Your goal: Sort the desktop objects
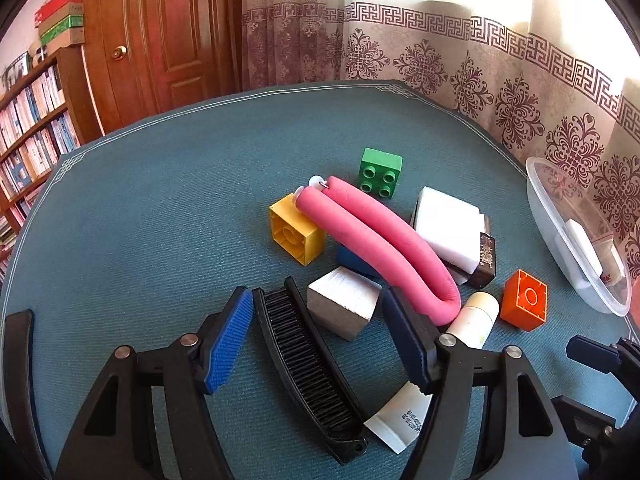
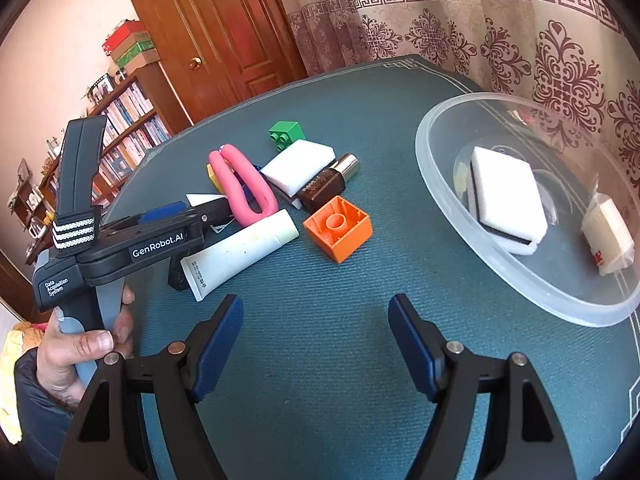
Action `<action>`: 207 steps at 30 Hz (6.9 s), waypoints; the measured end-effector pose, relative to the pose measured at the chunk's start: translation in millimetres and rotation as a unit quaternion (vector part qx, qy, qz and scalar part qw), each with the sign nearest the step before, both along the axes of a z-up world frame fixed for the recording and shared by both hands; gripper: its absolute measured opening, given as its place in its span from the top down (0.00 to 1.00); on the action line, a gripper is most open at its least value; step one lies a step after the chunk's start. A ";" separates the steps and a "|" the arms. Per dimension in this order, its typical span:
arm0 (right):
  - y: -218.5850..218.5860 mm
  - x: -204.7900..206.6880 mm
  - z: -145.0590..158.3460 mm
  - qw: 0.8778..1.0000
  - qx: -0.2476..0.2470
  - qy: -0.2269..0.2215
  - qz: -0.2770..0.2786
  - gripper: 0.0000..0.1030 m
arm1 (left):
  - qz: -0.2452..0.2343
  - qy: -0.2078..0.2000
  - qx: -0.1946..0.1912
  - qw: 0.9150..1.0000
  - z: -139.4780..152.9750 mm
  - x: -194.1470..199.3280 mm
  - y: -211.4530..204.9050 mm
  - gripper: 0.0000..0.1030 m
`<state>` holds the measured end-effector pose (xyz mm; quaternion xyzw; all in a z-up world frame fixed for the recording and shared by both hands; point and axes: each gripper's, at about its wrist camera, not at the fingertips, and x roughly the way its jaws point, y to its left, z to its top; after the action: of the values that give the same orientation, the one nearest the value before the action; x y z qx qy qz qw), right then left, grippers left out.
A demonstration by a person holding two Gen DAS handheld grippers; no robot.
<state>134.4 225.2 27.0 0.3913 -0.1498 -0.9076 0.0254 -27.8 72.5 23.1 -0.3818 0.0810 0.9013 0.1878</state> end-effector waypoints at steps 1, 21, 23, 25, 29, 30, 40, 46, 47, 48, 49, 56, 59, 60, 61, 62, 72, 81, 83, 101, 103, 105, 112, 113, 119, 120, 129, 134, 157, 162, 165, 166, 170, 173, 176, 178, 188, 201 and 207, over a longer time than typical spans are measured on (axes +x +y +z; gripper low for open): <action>0.1 -0.9 -0.6 1.000 0.000 -0.001 0.001 0.24 | -0.004 0.002 -0.004 1.000 -0.1 0.0 1.6 0.31; -1.4 -0.8 -4.5 1.000 0.000 -0.003 -0.002 0.24 | -0.062 0.037 0.016 0.997 12.6 5.1 7.3 0.31; -1.6 -0.5 -4.3 1.000 -0.001 -0.004 -0.002 0.24 | -0.067 0.036 0.011 0.997 10.4 3.9 10.4 0.31; -2.1 -0.2 -4.0 1.000 -0.001 -0.004 -0.002 0.24 | -0.071 0.029 0.011 0.997 7.1 0.3 11.9 0.31; -2.5 0.5 -3.0 1.000 0.000 -0.002 -0.003 0.24 | -0.070 0.002 0.028 0.997 0.1 -8.4 9.5 0.31; -2.6 0.5 -3.0 1.000 0.000 -0.002 -0.003 0.24 | -0.068 0.001 0.033 0.997 -0.1 -9.2 7.6 0.31; -4.8 -0.7 1.3 1.000 0.004 0.001 -0.009 0.24 | -0.071 0.006 0.022 0.997 -2.1 -2.5 5.2 0.54; -7.0 -1.8 3.3 1.000 0.007 0.002 -0.010 0.24 | -0.077 0.003 0.024 0.997 -3.2 7.3 1.0 0.63; -7.6 -1.7 3.2 1.000 0.007 0.002 -0.009 0.24 | -0.077 0.002 0.025 0.997 -3.6 9.2 -0.6 0.64; -8.2 -1.6 3.1 1.000 0.007 0.002 -0.008 0.24 | -0.077 0.002 0.026 0.997 -4.0 10.7 -1.8 0.65; -8.4 -1.7 3.2 1.000 0.007 0.002 -0.007 0.24 | -0.076 0.001 0.027 0.997 -4.5 12.2 -2.9 0.66; -9.1 -1.8 2.3 1.000 0.003 -0.002 -0.005 0.24 | -0.061 0.004 0.026 0.998 -6.2 21.2 -12.7 0.66; -11.2 -1.6 2.9 1.000 0.004 -0.002 -0.002 0.24 | -0.046 0.005 0.024 0.999 -6.7 24.2 -19.2 0.65; -11.7 -1.8 2.5 1.000 0.004 -0.002 -0.001 0.24 | -0.045 0.004 0.023 0.999 -6.8 24.6 -20.1 0.65; -12.2 -2.3 2.4 1.000 0.003 -0.003 0.000 0.24 | -0.043 0.004 0.019 0.999 -6.8 24.9 -20.2 0.63; -12.6 -2.7 2.2 1.000 0.003 -0.003 0.001 0.24 | -0.039 0.004 0.014 0.999 -6.6 25.5 -20.2 0.60; -15.8 -5.8 0.8 1.000 -0.001 -0.007 0.009 0.24 | 0.031 0.002 0.001 1.000 -9.5 35.0 -42.3 0.37; -25.1 -12.3 0.9 1.000 -0.005 -0.006 0.022 0.24 | 0.085 -0.068 0.087 0.990 -21.7 28.3 -62.4 0.33; -26.5 -12.6 1.1 1.000 -0.005 -0.006 0.025 0.24 | 0.089 -0.066 0.075 0.991 -22.6 28.9 -57.9 0.33; -39.8 -53.0 -4.0 0.997 -0.063 -0.031 0.037 0.24 | 0.058 -0.037 0.050 0.996 -26.7 32.9 -43.6 0.53; -41.0 -59.3 -2.9 0.997 -0.059 -0.031 0.030 0.24 | 0.057 -0.035 0.049 0.997 -25.9 34.0 -44.3 0.53; -42.4 -65.5 -2.5 0.998 -0.056 -0.032 0.025 0.24 | 0.056 -0.034 0.047 0.997 -25.4 33.6 -44.6 0.53; -53.0 -79.9 -2.6 0.999 -0.006 -0.028 0.026 0.27 | 0.053 -0.034 0.050 0.997 -24.1 34.5 -49.0 0.52; -55.4 -80.4 -3.0 0.999 0.007 -0.027 0.028 0.28 | 0.053 -0.034 0.050 0.997 -24.1 34.5 -48.9 0.52; -55.8 -77.7 -2.7 0.997 0.058 -0.024 0.034 0.47 | 0.052 -0.028 0.038 0.998 -23.7 36.1 -45.2 0.51; -56.5 -78.1 -2.5 0.997 0.063 -0.023 0.037 0.51 | 0.052 -0.029 0.040 0.997 -23.7 36.0 -45.8 0.51; -46.1 -71.0 -2.6 0.997 0.061 -0.019 0.042 0.69 | 0.055 -0.024 0.041 0.997 -23.3 36.6 -45.0 0.53; -45.6 -62.9 -3.0 0.997 0.057 -0.018 0.044 0.70 | 0.055 -0.023 0.043 0.997 -22.5 37.5 -44.9 0.55; -37.6 -28.3 14.7 0.998 0.017 0.010 0.054 0.72 | 0.058 -0.028 0.054 0.996 -12.6 60.2 -43.2 0.71; -30.1 -21.9 17.7 0.999 0.012 0.017 0.048 0.72 | 0.056 -0.023 0.054 0.997 -7.6 65.3 -38.9 0.72; -26.8 -18.4 21.1 0.999 0.010 0.023 0.045 0.72 | 0.056 -0.020 0.055 0.997 -3.7 67.9 -36.8 0.72; -25.5 -16.8 22.4 0.999 0.009 0.026 0.044 0.72 | 0.055 -0.019 0.056 0.997 -2.2 68.9 -35.7 0.72; -19.4 -13.3 27.1 0.999 0.007 0.034 0.039 0.72 | 0.048 -0.012 0.059 0.997 5.6 72.3 -29.9 0.72; -13.8 -10.2 29.5 0.999 0.007 0.040 0.034 0.72 | 0.040 -0.010 0.066 0.997 12.0 72.8 -22.2 0.72; -6.3 -5.5 32.6 0.999 0.008 0.045 0.026 0.72 | 0.029 -0.005 0.071 0.997 19.6 73.4 -11.7 0.72; 0.3 -1.3 34.7 0.999 0.008 0.048 0.020 0.72 | 0.019 0.000 0.073 0.997 25.9 73.8 -2.8 0.72; 43.7 14.4 46.8 0.997 0.011 0.066 -0.027 0.72 | -0.037 0.014 0.089 0.995 53.2 74.0 53.7 0.72; 97.9 23.5 46.6 0.994 0.011 0.067 -0.082 0.72 | -0.095 0.011 0.088 0.992 62.0 70.9 126.5 0.72; 116.1 20.6 42.2 0.992 0.007 0.059 -0.108 0.72 | -0.118 0.006 0.087 0.989 62.6 65.2 152.0 0.72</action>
<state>155.0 341.3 69.2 0.3188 -0.1827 -0.9277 -0.0665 37.4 224.5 85.7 -0.3467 0.0475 0.8786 0.3248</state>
